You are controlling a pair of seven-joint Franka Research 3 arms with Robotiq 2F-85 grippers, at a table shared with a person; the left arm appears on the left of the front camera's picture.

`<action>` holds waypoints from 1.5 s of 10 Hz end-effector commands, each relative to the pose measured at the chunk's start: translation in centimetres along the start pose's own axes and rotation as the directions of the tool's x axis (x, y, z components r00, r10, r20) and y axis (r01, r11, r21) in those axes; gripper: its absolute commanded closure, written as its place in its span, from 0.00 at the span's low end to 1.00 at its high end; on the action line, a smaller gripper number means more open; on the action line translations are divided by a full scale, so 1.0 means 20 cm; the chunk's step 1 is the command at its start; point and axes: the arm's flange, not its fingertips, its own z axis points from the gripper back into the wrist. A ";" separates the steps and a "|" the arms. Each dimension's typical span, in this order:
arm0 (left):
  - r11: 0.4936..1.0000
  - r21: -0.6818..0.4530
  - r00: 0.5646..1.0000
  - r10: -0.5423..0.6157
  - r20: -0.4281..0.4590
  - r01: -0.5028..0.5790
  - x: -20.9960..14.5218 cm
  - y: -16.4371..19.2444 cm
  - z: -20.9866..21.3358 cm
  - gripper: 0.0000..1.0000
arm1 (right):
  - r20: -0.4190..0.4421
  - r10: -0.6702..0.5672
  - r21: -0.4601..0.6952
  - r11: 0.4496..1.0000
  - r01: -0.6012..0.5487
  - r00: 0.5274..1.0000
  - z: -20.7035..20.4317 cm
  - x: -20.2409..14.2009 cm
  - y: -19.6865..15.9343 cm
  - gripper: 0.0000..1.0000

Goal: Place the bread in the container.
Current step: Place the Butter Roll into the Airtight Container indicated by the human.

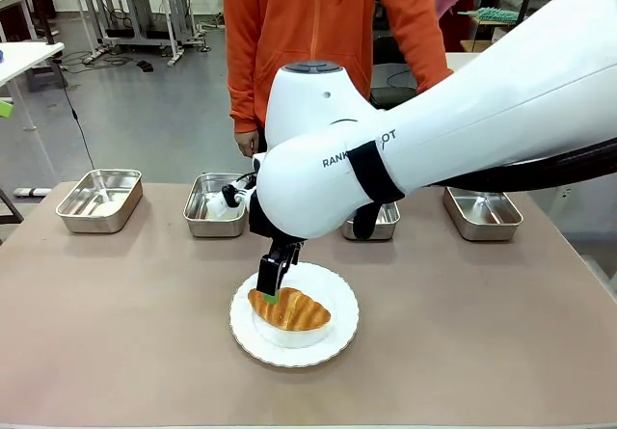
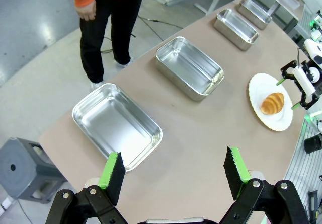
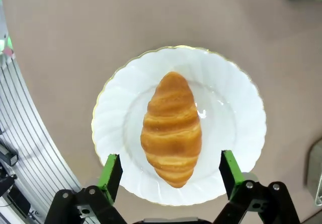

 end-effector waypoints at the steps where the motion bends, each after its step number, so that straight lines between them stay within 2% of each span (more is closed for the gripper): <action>1: 1.000 0.001 1.000 -0.004 0.003 0.004 0.00 0.00 0.01 0.00 | -0.017 0.003 -0.017 1.000 -0.003 1.000 -0.05 -0.01 0.03 0.00; 15: 1.000 0.001 1.000 -0.004 0.003 0.004 0.00 0.00 0.01 0.00 | -0.012 0.109 -0.034 0.993 -0.109 0.994 -0.37 -0.09 -0.04 0.00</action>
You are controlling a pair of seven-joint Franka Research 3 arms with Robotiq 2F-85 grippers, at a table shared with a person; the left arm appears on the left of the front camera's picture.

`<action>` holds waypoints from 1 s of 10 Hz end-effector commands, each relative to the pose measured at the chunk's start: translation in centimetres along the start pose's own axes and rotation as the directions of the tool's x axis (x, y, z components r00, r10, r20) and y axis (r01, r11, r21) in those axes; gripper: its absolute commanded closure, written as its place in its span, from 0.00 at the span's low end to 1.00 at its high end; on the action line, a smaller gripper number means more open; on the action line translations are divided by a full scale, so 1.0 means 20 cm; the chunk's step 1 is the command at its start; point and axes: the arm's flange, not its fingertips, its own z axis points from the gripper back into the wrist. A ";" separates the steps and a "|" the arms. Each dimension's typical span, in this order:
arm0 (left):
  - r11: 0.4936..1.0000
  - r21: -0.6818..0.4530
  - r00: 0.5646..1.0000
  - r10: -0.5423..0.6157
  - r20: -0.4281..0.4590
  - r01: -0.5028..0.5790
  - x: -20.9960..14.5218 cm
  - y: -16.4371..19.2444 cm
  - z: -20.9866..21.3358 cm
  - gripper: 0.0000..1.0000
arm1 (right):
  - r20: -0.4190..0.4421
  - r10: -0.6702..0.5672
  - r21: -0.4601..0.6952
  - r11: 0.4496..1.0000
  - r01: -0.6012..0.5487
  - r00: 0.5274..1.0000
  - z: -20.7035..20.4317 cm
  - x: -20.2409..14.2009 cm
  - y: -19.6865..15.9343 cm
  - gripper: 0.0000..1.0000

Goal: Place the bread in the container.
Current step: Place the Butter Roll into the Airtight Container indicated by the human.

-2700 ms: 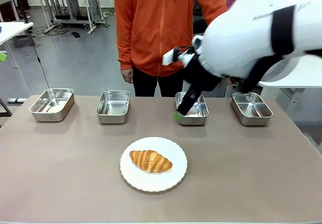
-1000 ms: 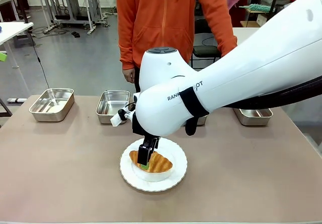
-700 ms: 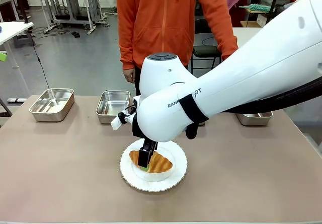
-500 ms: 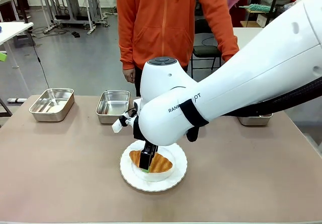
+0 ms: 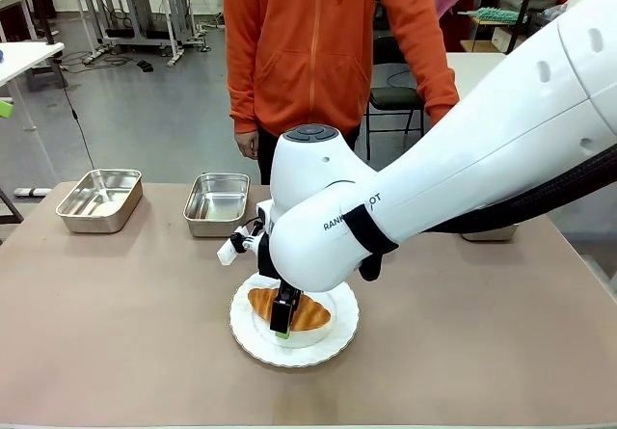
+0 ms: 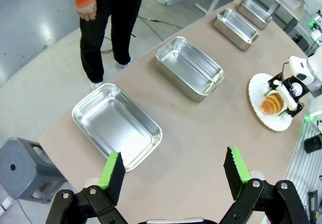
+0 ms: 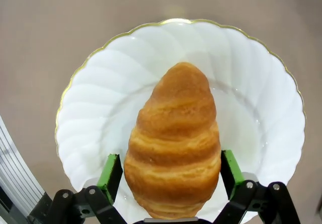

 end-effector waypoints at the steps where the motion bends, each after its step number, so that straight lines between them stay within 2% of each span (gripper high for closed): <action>1: 1.000 0.001 1.000 -0.004 0.003 0.004 0.00 0.00 0.01 0.00 | 0.020 0.027 -0.036 0.999 -0.026 0.999 -0.01 -0.02 -0.02 0.20; 2: 1.000 0.001 1.000 -0.004 0.003 0.004 0.00 0.00 0.01 0.00 | 0.016 0.029 -0.043 0.999 -0.028 0.999 -0.01 -0.02 -0.02 0.20; 3: 1.000 0.001 1.000 -0.004 0.003 0.004 0.00 0.00 0.01 0.00 | 0.015 0.028 -0.051 0.998 -0.027 0.999 -0.02 -0.02 -0.02 0.40; 4: 1.000 0.001 1.000 -0.004 0.003 0.004 0.00 0.00 0.01 0.00 | 0.014 0.025 -0.059 0.998 -0.024 1.000 -0.02 -0.02 -0.02 0.24; 5: 1.000 0.001 1.000 -0.004 0.003 0.004 0.00 0.00 0.01 0.00 | 0.007 0.018 -0.064 0.998 -0.017 1.000 -0.02 -0.02 -0.02 0.60; 6: 1.000 0.001 1.000 -0.004 0.003 0.004 0.00 0.00 0.01 0.00 | 0.005 0.013 -0.068 0.998 -0.013 1.000 -0.02 -0.02 -0.03 0.44; 7: 1.000 0.001 1.000 -0.004 0.003 0.004 0.00 0.00 0.01 0.00 | 0.006 0.010 -0.040 0.999 -0.010 1.000 -0.01 -0.02 -0.04 0.79; 10: 1.000 0.001 1.000 -0.004 0.003 0.004 0.00 0.00 0.01 0.00 | 0.005 0.020 -0.030 0.999 -0.020 1.000 0.01 0.00 -0.02 0.79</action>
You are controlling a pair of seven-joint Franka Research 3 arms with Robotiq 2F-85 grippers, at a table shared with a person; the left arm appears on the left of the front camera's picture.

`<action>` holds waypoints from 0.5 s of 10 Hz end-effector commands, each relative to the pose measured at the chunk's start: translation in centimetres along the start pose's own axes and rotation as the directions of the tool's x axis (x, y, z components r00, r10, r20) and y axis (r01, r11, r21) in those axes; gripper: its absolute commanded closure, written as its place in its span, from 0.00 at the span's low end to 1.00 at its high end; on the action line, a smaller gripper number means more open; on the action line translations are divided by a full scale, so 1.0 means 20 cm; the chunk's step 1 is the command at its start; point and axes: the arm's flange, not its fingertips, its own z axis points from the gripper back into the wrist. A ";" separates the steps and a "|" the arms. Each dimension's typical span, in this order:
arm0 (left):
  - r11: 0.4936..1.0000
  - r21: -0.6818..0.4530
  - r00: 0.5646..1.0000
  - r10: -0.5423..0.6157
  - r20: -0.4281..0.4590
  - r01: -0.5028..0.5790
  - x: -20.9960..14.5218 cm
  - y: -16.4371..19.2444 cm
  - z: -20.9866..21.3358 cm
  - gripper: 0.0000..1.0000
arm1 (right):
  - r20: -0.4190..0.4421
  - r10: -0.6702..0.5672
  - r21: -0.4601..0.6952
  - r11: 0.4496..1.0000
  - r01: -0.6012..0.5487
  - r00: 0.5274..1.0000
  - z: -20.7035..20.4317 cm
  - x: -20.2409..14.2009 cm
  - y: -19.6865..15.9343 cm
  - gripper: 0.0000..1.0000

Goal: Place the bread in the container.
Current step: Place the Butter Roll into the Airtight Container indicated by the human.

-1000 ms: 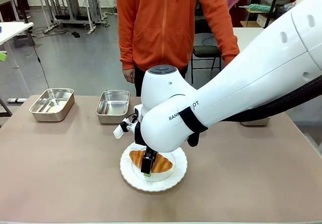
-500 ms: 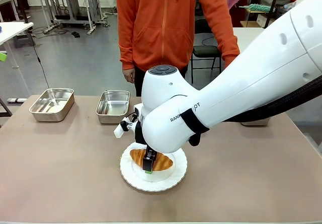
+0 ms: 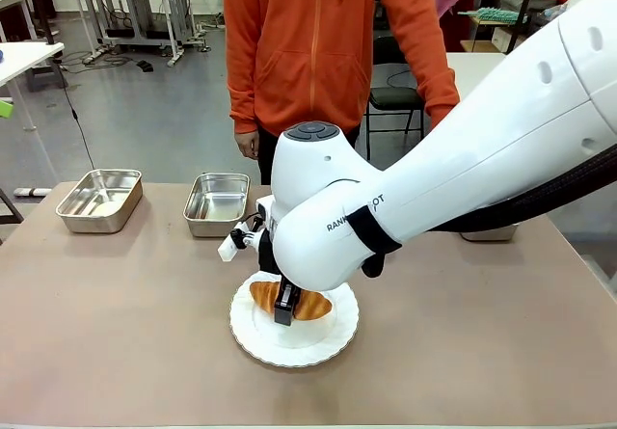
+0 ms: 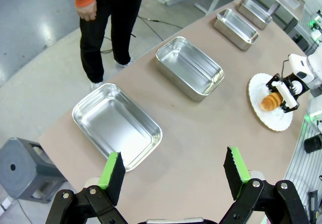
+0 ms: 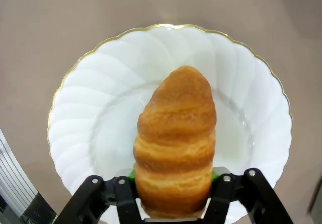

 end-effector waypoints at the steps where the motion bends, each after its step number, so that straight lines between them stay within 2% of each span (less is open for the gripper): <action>1: 1.000 0.001 1.000 -0.004 0.003 0.004 0.00 0.00 0.01 0.00 | 0.002 0.000 -0.002 1.000 0.000 1.000 0.01 0.00 0.00 0.50; 2: 1.000 0.001 1.000 -0.004 0.003 0.004 0.00 0.00 0.01 0.00 | 0.049 -0.093 -0.051 0.994 0.095 0.994 0.15 0.00 -0.02 0.59; 3: 1.000 0.001 1.000 -0.004 0.003 0.004 0.00 0.00 0.01 0.00 | 0.064 -0.161 -0.076 0.983 0.166 0.985 0.35 -0.02 -0.05 0.59; 5: 1.000 0.001 1.000 -0.004 0.003 0.004 0.00 0.00 0.01 0.00 | 0.076 -0.254 -0.072 0.963 0.259 0.964 0.69 -0.08 -0.21 0.59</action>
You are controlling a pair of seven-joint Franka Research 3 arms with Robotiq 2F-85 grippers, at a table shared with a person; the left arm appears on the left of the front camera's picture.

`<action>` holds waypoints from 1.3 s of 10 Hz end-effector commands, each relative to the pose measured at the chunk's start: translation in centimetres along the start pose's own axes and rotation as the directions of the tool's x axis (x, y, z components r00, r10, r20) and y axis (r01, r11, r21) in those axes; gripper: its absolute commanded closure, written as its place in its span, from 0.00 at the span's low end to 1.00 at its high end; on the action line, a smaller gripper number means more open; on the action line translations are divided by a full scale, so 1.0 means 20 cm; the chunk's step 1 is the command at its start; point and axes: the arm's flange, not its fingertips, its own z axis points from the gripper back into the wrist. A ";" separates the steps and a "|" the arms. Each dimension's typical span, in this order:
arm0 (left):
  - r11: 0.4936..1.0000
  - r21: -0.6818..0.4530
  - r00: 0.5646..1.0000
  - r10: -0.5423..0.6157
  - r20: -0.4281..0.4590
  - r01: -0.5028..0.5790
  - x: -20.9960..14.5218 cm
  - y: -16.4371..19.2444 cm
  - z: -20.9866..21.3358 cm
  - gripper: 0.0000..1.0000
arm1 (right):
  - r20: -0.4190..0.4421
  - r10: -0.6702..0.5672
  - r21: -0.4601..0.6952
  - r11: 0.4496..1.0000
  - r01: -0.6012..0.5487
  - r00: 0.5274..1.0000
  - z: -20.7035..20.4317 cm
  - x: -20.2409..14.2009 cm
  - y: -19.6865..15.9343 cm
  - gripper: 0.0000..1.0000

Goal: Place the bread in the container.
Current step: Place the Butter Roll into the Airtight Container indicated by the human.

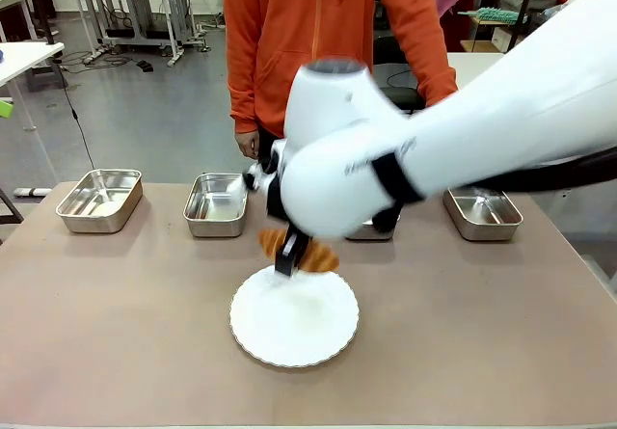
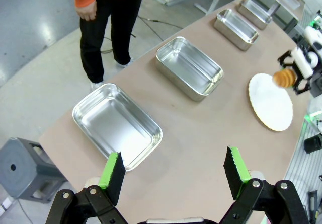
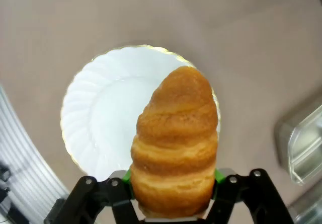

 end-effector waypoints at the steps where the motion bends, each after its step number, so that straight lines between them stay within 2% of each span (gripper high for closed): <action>1: 1.000 0.001 1.000 -0.004 0.002 0.004 0.00 0.00 0.01 0.00 | -0.015 -0.100 -0.010 0.995 0.100 0.995 0.26 -0.03 -0.20 0.59; 3: 1.000 0.001 1.000 -0.004 0.002 0.004 0.00 0.00 0.01 0.00 | 0.023 -0.235 -0.028 0.971 0.235 0.972 0.47 -0.14 -0.48 0.59; 4: 1.000 0.001 1.000 -0.004 0.002 0.004 0.00 0.00 0.01 0.00 | 0.029 -0.309 -0.072 0.948 0.311 0.950 0.53 -0.23 -0.61 0.59; 7: 1.000 0.001 1.000 -0.004 0.002 0.004 0.00 0.00 0.01 0.00 | -0.002 -0.406 -0.095 0.910 0.404 0.914 0.56 -0.49 -0.94 0.59; 8: 1.000 0.001 1.000 -0.004 0.002 0.004 0.00 0.00 0.01 0.00 | 0.018 -0.408 -0.057 0.911 0.408 0.913 0.52 -0.53 -1.00 0.59; 9: 1.000 0.001 1.000 -0.004 0.002 0.004 0.00 0.00 0.01 0.00 | 0.023 -0.388 -0.084 0.918 0.388 0.921 0.59 -0.45 -0.93 0.59; 13: 1.000 0.001 1.000 -0.004 0.002 0.004 0.00 0.00 0.01 0.00 | 0.014 -0.391 -0.081 0.917 0.391 0.920 0.56 -0.47 -0.94 0.59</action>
